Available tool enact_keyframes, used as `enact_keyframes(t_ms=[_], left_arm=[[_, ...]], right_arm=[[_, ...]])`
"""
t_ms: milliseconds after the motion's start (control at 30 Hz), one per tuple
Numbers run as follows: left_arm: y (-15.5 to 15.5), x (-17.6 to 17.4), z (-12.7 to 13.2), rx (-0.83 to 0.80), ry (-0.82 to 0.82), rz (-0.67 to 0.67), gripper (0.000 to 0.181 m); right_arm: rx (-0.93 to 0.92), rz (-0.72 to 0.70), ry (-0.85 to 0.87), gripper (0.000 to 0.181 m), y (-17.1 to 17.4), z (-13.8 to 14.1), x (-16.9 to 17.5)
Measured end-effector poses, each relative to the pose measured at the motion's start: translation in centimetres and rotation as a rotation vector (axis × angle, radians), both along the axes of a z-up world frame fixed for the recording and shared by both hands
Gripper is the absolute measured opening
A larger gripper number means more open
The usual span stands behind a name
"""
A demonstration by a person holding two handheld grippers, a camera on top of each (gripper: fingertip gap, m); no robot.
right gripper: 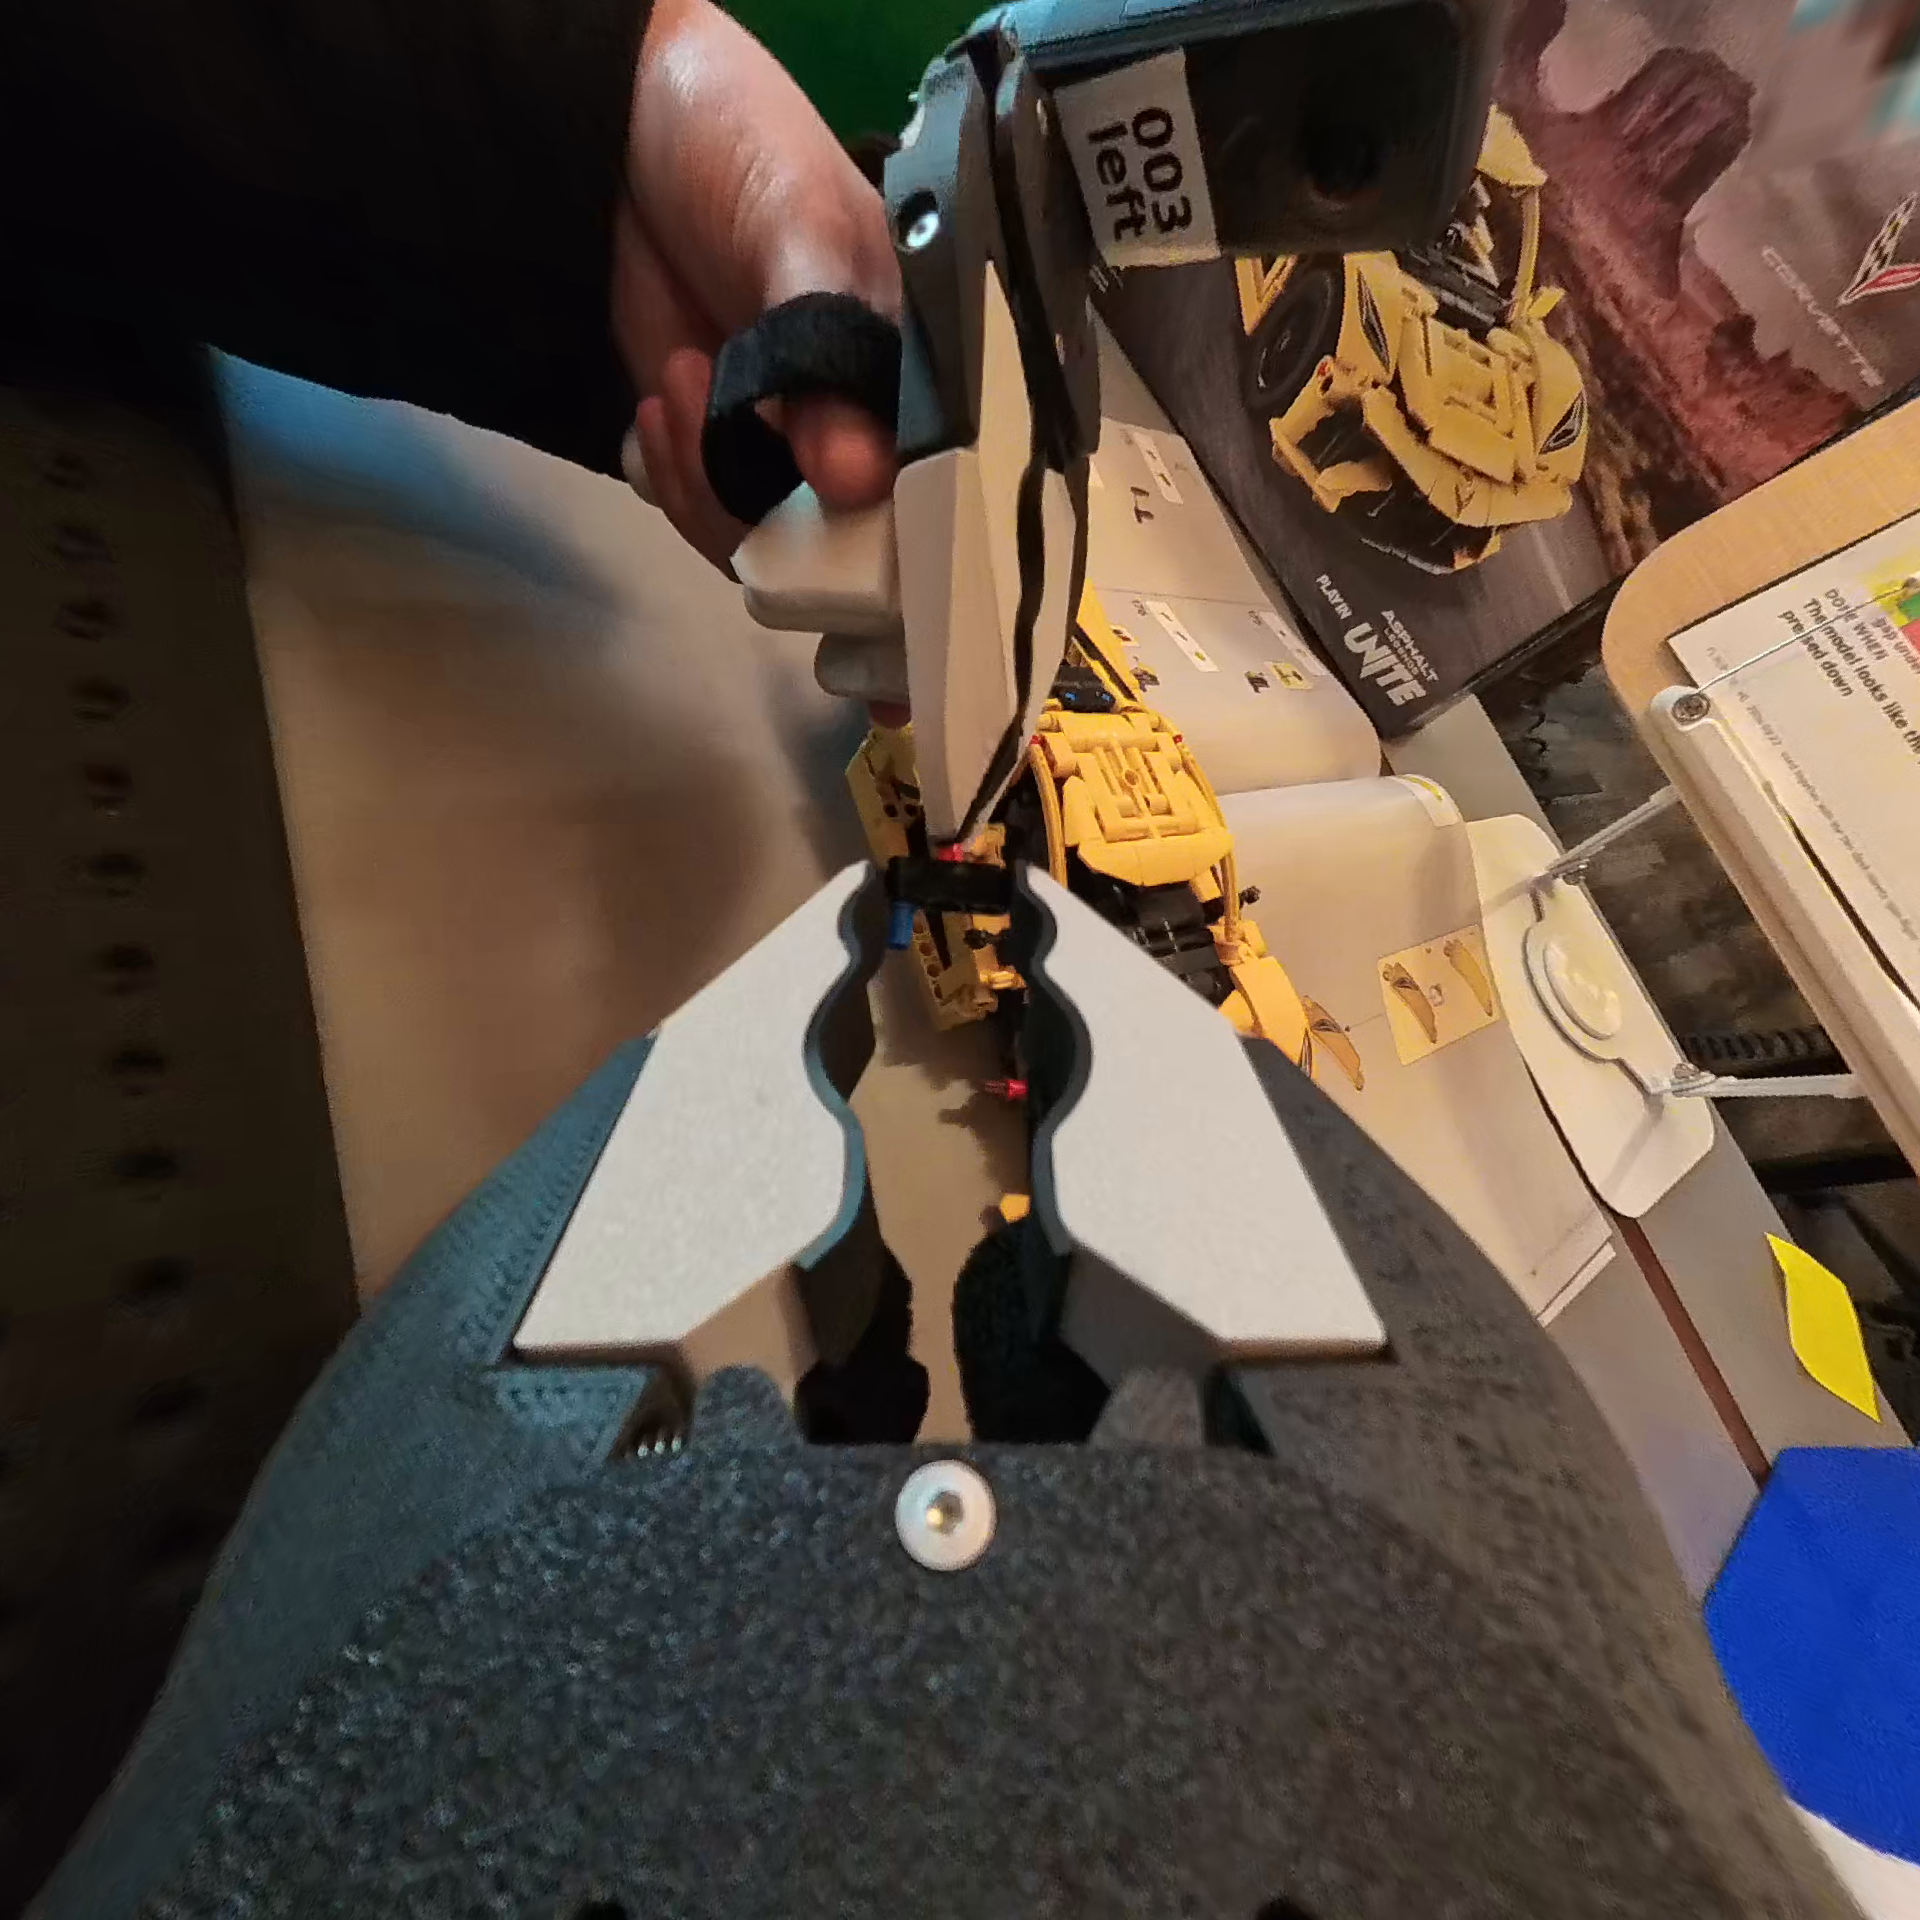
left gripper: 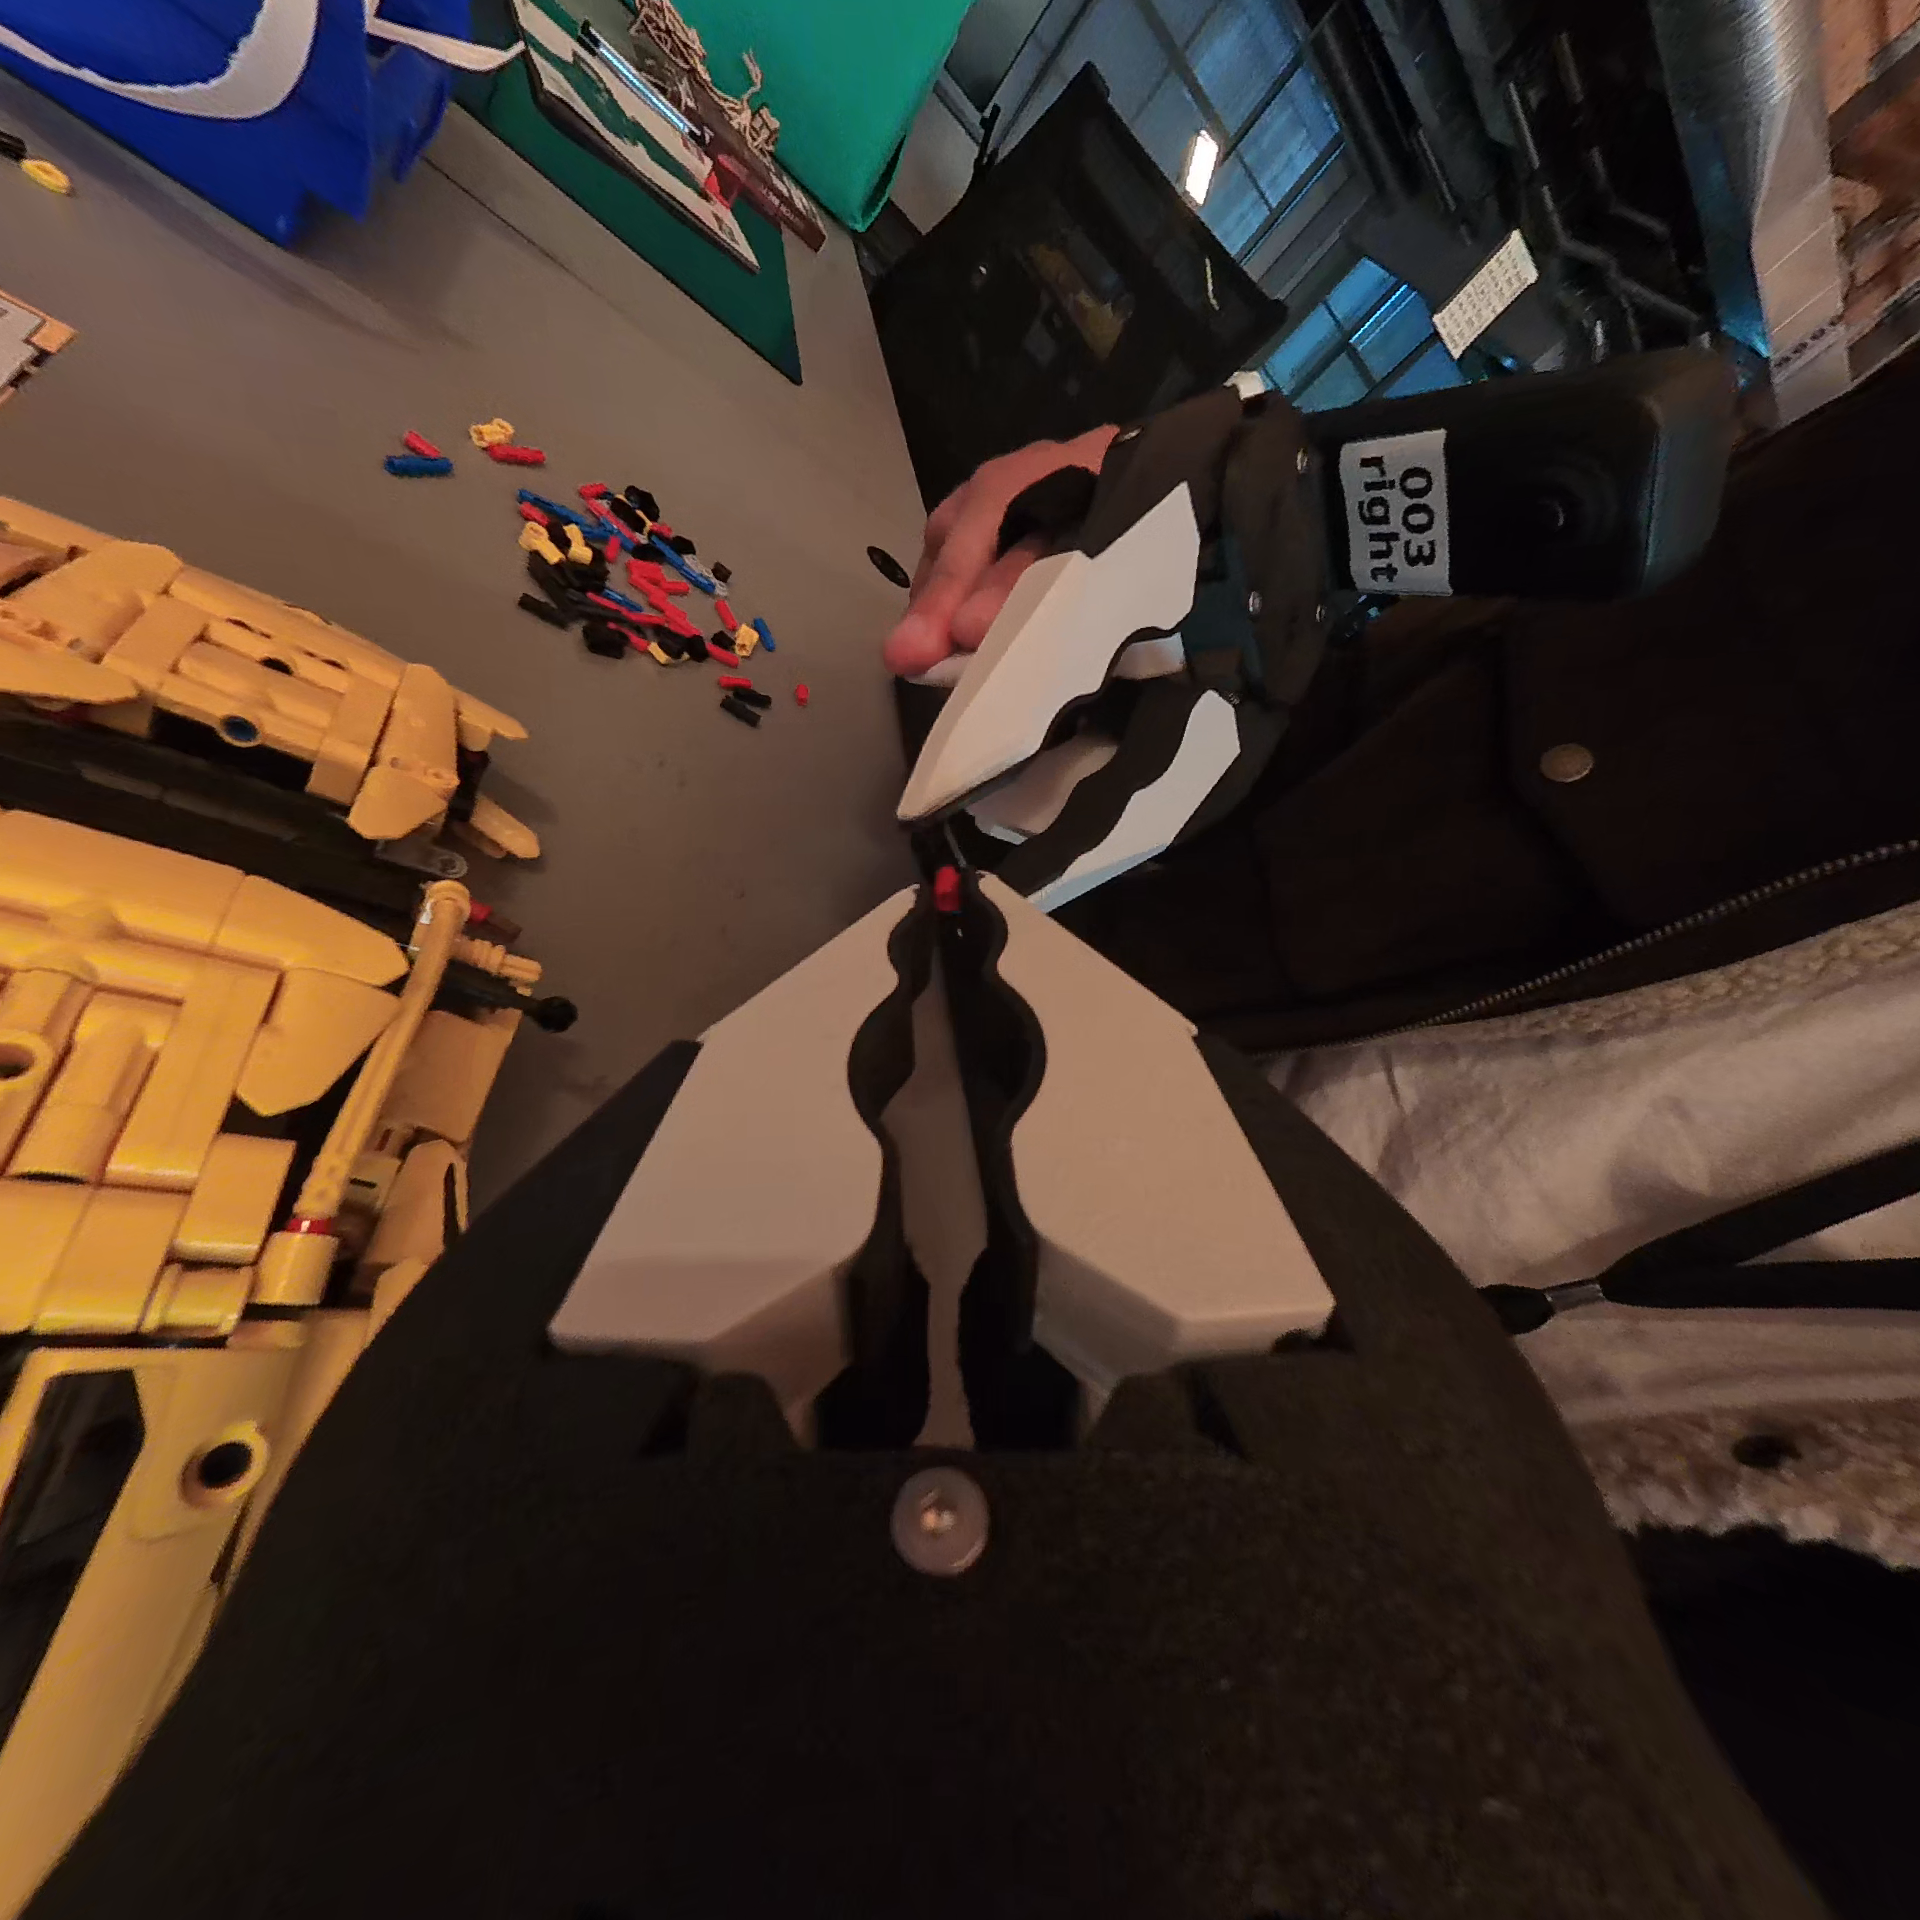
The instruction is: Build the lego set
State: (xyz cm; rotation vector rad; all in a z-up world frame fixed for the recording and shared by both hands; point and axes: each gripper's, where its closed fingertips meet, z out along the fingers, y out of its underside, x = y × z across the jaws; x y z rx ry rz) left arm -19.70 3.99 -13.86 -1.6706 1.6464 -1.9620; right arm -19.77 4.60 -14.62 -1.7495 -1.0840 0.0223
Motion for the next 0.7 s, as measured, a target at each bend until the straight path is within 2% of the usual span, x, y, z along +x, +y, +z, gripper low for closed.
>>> enact_keyframes(t_ms=[167,367,467,567,700], left_arm=[[0.1,0.1,0.2,-0.007,-0.009,0.007,0.004],[0.3,0.5,-0.7,0.012,0.037,0.041,0.004],[0.6,1.0,-1.8,0.093,0.081,0.077,0.004],[0.7,1.2,-2.0,0.123,0.092,0.102,0.004],[0.9,1.6,-1.3,0.034,0.057,0.130,0.004]], right_arm=[[0.022,-0.007,-0.019,0.022,0.1,0.2,0.0],[0.068,-0.037,-0.102,0.022,0.3,-0.7,0.4],[0.053,-0.066,-0.152,0.022,0.6,-1.8,0.8],[0.046,-0.091,-0.110,0.022,0.7,-2.0,1.0],[0.051,-0.125,-0.023,0.021,0.9,-1.4,1.4]])
